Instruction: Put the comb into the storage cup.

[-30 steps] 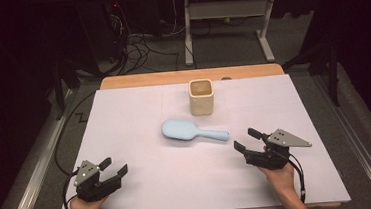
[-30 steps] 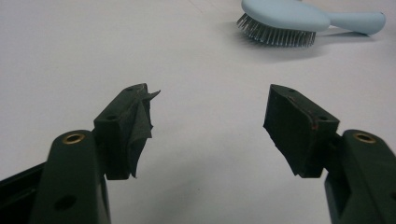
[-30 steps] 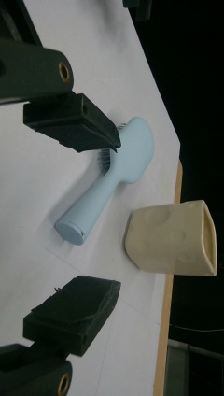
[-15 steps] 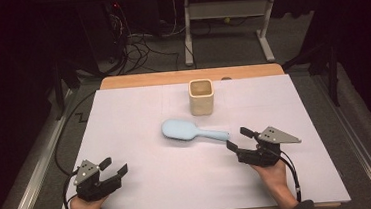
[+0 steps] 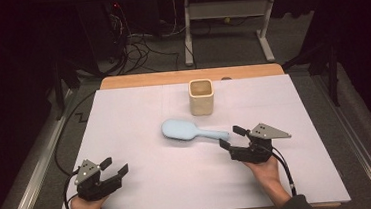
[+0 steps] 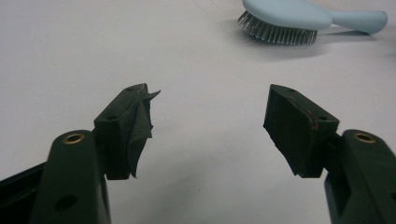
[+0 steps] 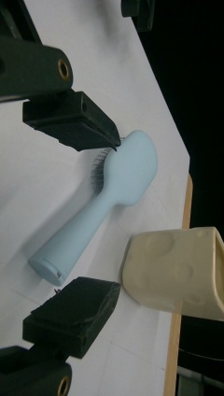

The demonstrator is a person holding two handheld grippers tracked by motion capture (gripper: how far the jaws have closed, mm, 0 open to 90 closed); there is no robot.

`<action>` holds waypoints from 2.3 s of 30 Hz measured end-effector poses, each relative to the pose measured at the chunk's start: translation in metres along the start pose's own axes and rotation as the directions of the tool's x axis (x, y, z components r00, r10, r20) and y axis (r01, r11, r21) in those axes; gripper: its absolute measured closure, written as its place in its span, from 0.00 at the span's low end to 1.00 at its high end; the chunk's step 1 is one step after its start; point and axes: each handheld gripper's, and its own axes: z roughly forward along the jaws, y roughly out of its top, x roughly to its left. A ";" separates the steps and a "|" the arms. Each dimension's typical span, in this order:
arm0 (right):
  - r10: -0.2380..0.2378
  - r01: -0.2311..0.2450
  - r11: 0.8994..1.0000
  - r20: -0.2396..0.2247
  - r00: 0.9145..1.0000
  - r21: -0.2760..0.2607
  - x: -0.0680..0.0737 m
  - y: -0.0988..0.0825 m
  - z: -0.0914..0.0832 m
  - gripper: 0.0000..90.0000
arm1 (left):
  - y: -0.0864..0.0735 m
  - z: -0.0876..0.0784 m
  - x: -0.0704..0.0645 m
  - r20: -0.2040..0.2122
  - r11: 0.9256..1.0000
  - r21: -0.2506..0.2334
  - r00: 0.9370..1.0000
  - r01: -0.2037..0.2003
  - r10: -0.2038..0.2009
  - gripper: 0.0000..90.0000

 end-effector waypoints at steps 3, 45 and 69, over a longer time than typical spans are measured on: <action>0.006 -0.006 1.000 -0.012 1.000 0.010 0.003 0.003 0.006 0.29 | 0.000 -0.001 0.000 0.002 1.000 -0.005 1.000 0.000 0.000 0.36; 0.051 -0.042 0.992 -0.077 0.996 0.118 0.011 0.029 0.059 0.31 | 0.000 -0.001 0.000 0.003 1.000 -0.007 1.000 0.001 -0.001 0.36; -0.050 0.070 0.918 -0.060 0.997 0.390 0.012 0.058 0.086 0.36 | 0.000 -0.001 -0.001 0.008 1.000 -0.008 1.000 -0.007 0.007 0.36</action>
